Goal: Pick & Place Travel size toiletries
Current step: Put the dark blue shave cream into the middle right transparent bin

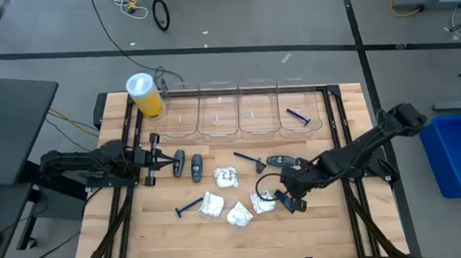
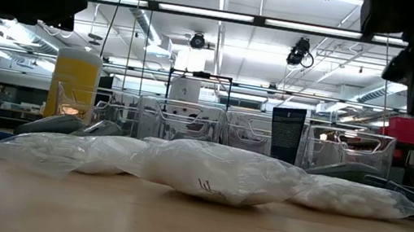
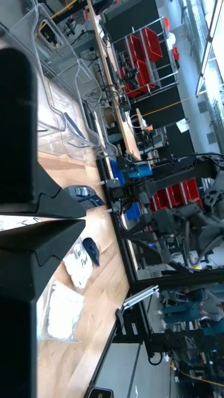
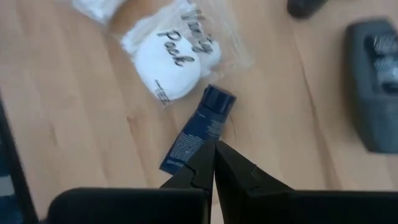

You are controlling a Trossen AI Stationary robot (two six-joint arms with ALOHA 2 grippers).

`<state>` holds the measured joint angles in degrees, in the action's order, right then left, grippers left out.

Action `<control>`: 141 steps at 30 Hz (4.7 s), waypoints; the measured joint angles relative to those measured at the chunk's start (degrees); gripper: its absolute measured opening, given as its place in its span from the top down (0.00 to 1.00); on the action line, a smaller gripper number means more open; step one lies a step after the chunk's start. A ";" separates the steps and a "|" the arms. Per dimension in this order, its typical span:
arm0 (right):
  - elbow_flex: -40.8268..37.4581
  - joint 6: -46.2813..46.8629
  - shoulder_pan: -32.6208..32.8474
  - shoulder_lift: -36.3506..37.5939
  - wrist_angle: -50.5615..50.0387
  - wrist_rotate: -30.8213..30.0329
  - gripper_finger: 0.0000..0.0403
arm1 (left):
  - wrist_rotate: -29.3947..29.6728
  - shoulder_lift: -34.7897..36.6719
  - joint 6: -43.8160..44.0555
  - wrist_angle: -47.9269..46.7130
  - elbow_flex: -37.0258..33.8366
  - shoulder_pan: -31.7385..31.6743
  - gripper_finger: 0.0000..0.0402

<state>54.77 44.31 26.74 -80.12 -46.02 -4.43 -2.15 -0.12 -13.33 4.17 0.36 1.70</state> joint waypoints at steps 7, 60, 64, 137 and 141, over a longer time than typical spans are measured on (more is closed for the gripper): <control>-0.01 5.58 0.44 -4.72 0.13 0.07 0.95 | 0.00 0.01 -0.02 0.00 0.00 0.01 0.94; 4.95 5.81 -6.10 -20.19 4.70 1.46 0.38 | 0.00 0.00 0.00 0.02 0.00 0.02 0.94; 4.95 5.81 -6.23 -20.21 4.93 1.46 0.39 | 0.00 0.02 -0.01 0.02 0.00 0.02 0.94; 4.95 5.81 -6.91 -17.92 4.94 3.13 0.63 | 0.00 0.02 -0.02 0.02 0.00 0.00 0.94; 4.95 5.18 -7.04 -16.26 5.51 2.68 0.63 | 0.00 0.00 -0.02 0.02 0.00 0.00 0.94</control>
<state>59.72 49.49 19.71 -96.38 -40.51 -1.75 -2.15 -0.11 -13.34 4.19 0.36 1.70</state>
